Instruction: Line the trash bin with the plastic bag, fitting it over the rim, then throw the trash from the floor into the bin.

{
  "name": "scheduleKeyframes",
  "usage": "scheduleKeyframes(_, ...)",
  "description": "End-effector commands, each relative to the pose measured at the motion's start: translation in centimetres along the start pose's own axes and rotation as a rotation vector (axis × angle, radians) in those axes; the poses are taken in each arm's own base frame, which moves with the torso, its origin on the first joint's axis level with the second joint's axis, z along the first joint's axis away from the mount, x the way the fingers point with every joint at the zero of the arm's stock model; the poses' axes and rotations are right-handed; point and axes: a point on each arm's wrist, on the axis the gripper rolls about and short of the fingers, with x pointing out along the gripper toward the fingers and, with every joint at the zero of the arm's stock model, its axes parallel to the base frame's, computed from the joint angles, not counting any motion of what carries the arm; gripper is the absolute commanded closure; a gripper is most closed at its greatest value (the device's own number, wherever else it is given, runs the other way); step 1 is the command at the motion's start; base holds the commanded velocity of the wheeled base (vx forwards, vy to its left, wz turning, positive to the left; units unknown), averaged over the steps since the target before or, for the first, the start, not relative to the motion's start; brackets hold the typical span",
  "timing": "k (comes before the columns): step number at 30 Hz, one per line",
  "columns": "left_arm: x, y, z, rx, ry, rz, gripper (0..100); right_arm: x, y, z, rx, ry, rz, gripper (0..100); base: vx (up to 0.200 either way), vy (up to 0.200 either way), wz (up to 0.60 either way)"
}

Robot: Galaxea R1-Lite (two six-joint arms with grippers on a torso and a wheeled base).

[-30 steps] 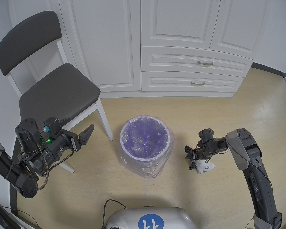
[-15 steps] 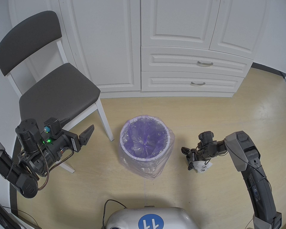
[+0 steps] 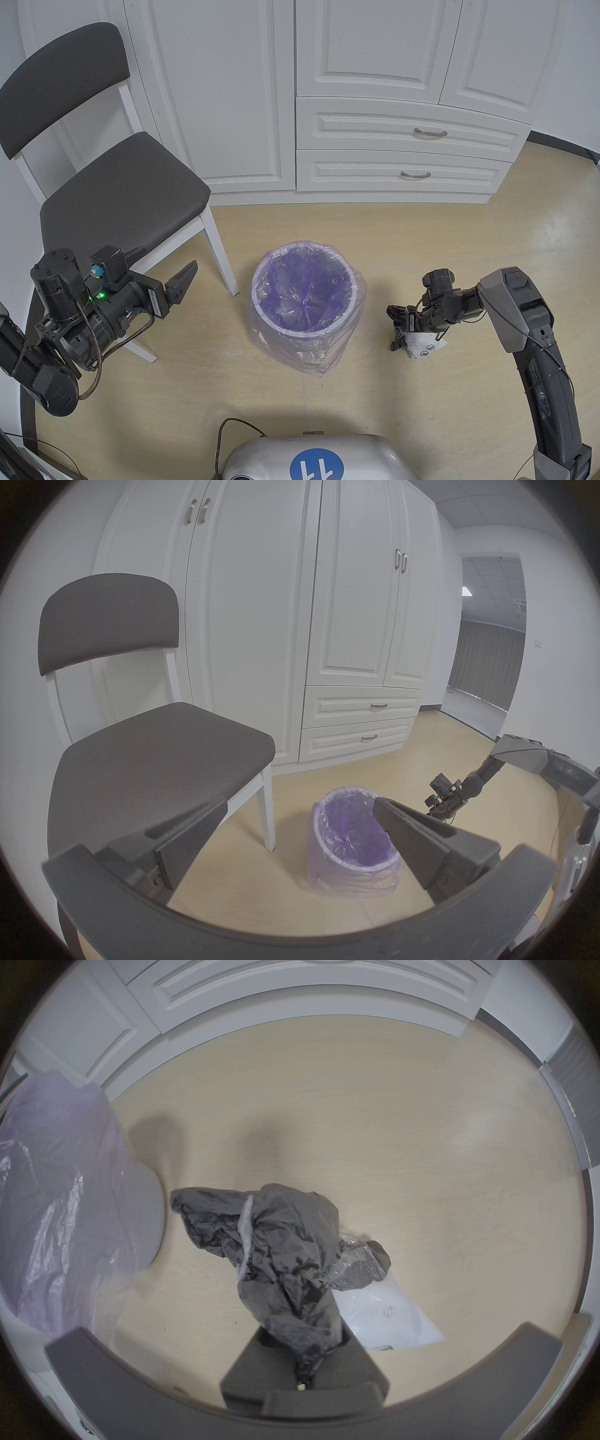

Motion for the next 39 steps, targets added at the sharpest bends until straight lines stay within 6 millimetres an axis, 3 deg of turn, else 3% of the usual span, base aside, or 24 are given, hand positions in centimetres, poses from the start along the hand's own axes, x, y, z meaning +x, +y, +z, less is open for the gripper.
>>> scheduleKeyframes(1,-0.1,0.0,0.3,0.001,-0.013,-0.001,0,-3.0,0.0,1.3,0.019,-0.014,0.004,100,0.000,0.000,0.00)
scheduleKeyframes(15,-1.0,-0.4,1.7,0.002,-0.070,-0.013,0,-9.2,0.1,2.3,0.018,-0.019,0.007,100,0.000,0.000,0.00)
scheduleKeyframes(28,-0.9,-0.4,1.9,0.004,-0.079,-0.012,0,-20.3,3.4,3.9,-0.046,-0.128,0.124,100,0.000,0.000,0.00)
scheduleKeyframes(34,-0.9,-0.3,1.9,0.004,-0.081,-0.010,0,-22.4,4.3,3.7,-0.066,-0.160,0.145,100,0.000,0.000,0.00)
scheduleKeyframes(39,-1.0,-0.3,2.1,0.005,-0.088,-0.010,0,-25.2,6.5,2.9,-0.101,-0.235,0.202,100,0.000,0.000,0.00)
